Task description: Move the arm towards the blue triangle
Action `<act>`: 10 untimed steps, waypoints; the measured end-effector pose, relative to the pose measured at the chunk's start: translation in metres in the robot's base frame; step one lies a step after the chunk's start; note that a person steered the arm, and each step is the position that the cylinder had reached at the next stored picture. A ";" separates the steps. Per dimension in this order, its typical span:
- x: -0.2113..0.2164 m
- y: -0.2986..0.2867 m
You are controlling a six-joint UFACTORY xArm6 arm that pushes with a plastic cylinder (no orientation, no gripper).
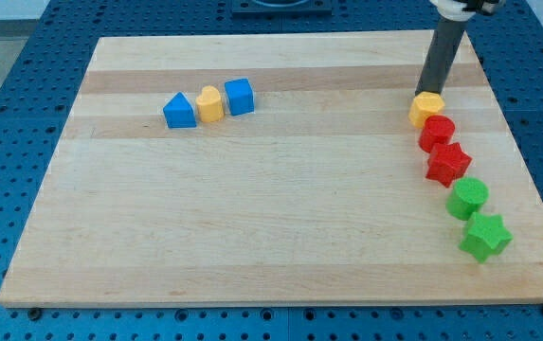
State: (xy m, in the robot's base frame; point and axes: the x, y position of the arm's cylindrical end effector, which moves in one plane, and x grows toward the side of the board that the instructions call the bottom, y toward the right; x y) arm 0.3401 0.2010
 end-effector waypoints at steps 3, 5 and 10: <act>0.007 -0.114; 0.063 -0.237; 0.024 -0.422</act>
State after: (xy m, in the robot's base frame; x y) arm 0.3637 -0.2210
